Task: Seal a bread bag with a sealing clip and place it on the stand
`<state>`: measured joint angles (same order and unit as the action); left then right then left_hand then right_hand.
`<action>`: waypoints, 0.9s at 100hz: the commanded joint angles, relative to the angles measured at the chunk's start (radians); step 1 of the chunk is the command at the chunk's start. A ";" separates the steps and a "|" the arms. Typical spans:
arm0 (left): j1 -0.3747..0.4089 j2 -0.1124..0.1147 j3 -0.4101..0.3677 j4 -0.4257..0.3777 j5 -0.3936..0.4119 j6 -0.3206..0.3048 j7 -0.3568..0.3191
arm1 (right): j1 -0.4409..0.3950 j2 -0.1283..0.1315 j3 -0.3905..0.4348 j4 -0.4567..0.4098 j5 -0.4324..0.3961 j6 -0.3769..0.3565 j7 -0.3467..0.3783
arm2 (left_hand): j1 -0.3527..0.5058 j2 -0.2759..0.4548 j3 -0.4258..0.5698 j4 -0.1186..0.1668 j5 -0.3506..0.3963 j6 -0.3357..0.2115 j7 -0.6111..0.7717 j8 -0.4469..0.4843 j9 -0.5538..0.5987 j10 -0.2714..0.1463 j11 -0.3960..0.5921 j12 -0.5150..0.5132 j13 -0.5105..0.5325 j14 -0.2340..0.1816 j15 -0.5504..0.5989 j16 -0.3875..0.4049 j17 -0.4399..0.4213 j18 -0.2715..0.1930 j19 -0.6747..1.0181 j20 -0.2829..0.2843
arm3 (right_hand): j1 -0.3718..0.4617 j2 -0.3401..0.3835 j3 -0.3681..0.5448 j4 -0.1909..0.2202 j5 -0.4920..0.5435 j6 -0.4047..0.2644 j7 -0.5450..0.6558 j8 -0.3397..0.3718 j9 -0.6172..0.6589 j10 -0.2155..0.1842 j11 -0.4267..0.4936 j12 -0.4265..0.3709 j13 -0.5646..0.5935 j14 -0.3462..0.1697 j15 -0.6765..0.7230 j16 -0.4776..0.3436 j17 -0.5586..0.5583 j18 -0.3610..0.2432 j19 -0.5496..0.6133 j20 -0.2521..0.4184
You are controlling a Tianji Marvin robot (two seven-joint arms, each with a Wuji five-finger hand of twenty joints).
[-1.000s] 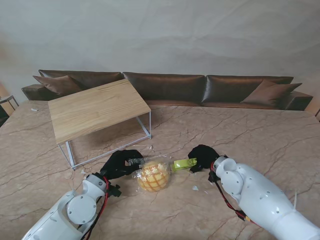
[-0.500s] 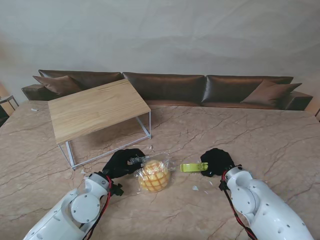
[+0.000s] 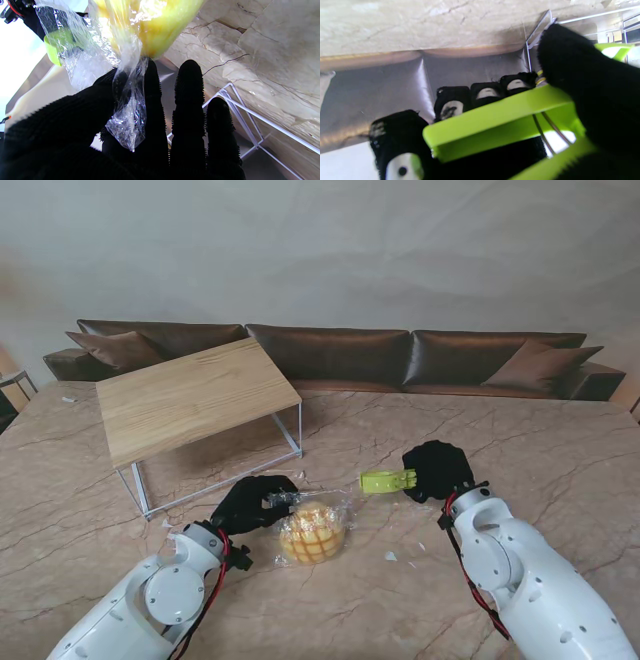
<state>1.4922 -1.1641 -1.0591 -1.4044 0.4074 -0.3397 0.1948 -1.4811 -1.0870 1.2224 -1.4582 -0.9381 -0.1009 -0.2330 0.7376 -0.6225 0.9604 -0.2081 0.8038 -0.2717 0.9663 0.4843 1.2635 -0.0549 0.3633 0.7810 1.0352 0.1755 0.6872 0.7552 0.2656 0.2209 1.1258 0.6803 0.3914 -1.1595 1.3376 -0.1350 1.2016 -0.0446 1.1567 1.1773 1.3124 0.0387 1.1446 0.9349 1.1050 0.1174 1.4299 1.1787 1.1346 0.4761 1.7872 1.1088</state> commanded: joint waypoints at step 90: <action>-0.030 0.000 0.021 -0.018 -0.031 0.023 -0.053 | 0.186 0.025 -0.255 0.077 -0.227 -0.113 -0.190 | 0.002 -0.030 0.094 -0.008 0.048 0.012 0.041 -0.026 0.044 -0.006 0.059 0.004 0.030 0.008 0.046 0.018 0.010 0.003 0.051 0.029 | 0.234 0.035 0.037 0.018 0.142 -0.275 0.409 -0.004 0.135 0.039 0.522 0.108 0.194 0.014 0.441 0.133 0.026 0.046 0.255 0.022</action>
<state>1.4609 -1.1605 -1.0405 -1.4137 0.3791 -0.3172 0.1450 -1.3016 -1.0626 0.9813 -1.3831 -1.1558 -0.2178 -0.4160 0.7339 -0.6353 1.0111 -0.2093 0.8178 -0.2451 0.9658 0.4565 1.2655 -0.0426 0.3823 0.7827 1.0352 0.1929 0.7111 0.7561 0.2718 0.2219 1.1374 0.6914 0.3922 -1.1595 1.3333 -0.1322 1.2016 -0.0444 1.1567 1.1714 1.3124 0.0403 1.1446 0.9349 1.1054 0.1201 1.4299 1.1789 1.1346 0.4762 1.7875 1.1185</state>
